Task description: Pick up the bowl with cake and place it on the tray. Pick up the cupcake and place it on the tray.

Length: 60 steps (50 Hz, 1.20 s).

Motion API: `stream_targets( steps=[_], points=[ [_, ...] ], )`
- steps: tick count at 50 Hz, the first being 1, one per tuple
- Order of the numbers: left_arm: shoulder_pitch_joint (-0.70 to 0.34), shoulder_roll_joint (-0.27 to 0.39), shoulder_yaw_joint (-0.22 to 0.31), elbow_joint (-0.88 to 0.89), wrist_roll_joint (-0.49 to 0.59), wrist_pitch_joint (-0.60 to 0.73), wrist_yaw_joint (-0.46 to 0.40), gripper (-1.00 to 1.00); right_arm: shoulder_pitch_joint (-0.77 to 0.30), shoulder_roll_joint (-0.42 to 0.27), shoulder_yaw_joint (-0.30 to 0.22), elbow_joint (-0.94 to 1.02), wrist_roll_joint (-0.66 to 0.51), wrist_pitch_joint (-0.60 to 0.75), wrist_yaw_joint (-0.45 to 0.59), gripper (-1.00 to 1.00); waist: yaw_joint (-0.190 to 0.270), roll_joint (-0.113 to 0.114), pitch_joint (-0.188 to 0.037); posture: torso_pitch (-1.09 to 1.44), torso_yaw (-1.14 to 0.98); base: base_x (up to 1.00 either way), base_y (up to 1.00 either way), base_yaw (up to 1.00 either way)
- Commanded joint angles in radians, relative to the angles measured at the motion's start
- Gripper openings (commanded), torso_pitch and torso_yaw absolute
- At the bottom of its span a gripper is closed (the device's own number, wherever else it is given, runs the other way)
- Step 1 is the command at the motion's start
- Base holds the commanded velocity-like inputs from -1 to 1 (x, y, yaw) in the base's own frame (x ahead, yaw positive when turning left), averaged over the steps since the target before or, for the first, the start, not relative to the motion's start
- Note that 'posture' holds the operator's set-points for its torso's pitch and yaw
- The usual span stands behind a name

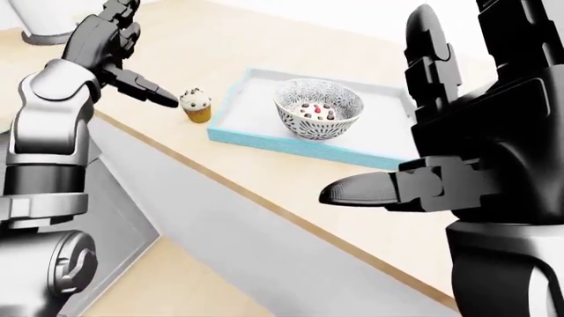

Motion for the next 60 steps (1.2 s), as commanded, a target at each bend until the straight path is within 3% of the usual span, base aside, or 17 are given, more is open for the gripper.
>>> stream_targets(
  steps=[1, 7, 15, 23, 39, 60],
  points=[
    [-0.051, 0.015, 0.009, -0.012, 0.005, -0.052, -0.002, 1.00, -0.017, -0.012, -0.016, -0.002, -0.009, -0.022, 0.000, 1.00, 0.000, 0.002, -0.027, 0.00, 0.00, 0.00, 0.00, 0.00],
    [-0.058, 0.006, -0.007, 0.127, -0.002, -0.079, -0.086, 1.00, -0.018, -0.006, -0.013, 0.005, -0.023, -0.023, 0.007, 1.00, 0.000, 0.001, -0.027, 0.00, 0.00, 0.00, 0.00, 0.00],
    [-0.053, -0.007, -0.004, 0.150, 0.017, -0.090, -0.101, 1.00, -0.020, -0.013, -0.020, 0.002, -0.008, -0.022, -0.007, 1.00, 0.001, -0.002, -0.032, 0.00, 0.00, 0.00, 0.00, 0.00],
    [-0.072, -0.014, -0.009, 0.221, 0.029, -0.125, -0.085, 1.00, -0.026, -0.024, -0.017, 0.005, 0.000, -0.027, -0.016, 1.00, 0.000, -0.005, -0.030, 0.00, 0.00, 0.00, 0.00, 0.00],
    [-0.198, -0.037, -0.036, 0.548, 0.084, -0.260, -0.034, 1.00, -0.011, 0.007, -0.013, 0.006, -0.040, -0.023, 0.013, 1.00, 0.002, -0.012, -0.037, 0.00, 0.00, 0.00, 0.00, 0.00],
    [-0.227, -0.046, -0.040, 0.679, 0.132, -0.283, 0.016, 0.98, -0.019, 0.020, -0.007, 0.009, -0.054, -0.016, 0.016, 1.00, 0.000, -0.011, -0.041, 0.00, 0.00, 0.00, 0.00, 0.00]
  ],
)
